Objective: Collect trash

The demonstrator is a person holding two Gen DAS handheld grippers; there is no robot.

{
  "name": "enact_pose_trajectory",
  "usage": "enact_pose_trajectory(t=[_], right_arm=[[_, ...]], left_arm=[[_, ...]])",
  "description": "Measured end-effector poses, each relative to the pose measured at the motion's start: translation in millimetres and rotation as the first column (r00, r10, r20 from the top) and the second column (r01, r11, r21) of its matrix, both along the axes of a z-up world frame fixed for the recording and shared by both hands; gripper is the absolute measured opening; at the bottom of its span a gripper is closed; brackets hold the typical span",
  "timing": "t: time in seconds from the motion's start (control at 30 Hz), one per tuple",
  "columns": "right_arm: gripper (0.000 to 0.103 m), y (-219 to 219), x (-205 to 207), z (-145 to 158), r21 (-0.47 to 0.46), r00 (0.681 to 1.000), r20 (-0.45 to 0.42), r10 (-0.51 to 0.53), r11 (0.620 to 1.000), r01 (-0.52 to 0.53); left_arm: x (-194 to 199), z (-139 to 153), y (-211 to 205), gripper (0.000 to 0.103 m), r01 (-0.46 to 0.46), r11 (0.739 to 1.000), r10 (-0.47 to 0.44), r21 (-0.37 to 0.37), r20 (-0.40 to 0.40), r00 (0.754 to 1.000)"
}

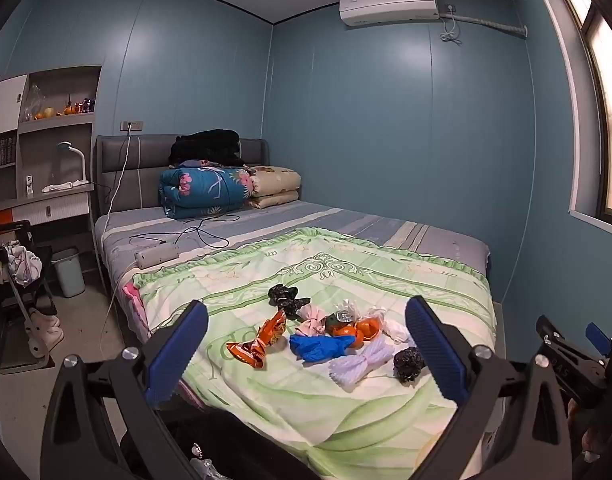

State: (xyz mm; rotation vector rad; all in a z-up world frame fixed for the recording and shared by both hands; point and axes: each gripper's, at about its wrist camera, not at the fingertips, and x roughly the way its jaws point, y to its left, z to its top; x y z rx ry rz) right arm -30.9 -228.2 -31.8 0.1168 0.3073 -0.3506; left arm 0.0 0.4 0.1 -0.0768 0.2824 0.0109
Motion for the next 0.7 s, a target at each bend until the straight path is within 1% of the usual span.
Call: enact_pose_trajectory(t=[0.3, 0.53, 0.63, 0.7], right_arm=[[0.095, -0.7, -0.6, 0.4, 0.001, 1.000, 0.000, 0.000, 1.000, 0.000], [0.095, -0.6, -0.1, 1.6, -0.005, 1.000, 0.002, -0.006, 1.000, 0.006], [0.095, -1.2, -0.6, 1.1, -0.002, 1.000, 0.004, -0.006, 1.000, 0.006], [0.095, -1.3, -1.4, 1.6, -0.002, 1.000, 0.006, -0.008, 1.000, 0.008]], left_arm=[[0.5, -1.2, -3.8, 0.095, 0.001, 1.000, -0.001, 0.010, 0.004, 1.000], [-1.6, -2.5, -4.4, 0.095, 0.009, 1.000, -0.009, 0.003, 0.006, 1.000], [-1.3, -0.8, -6.4, 0.095, 0.008, 1.000, -0.008, 0.004, 0.006, 1.000], [-5.3, 5.4, -0.9, 0.095, 0.014, 1.000, -0.014, 0.004, 0.010, 1.000]])
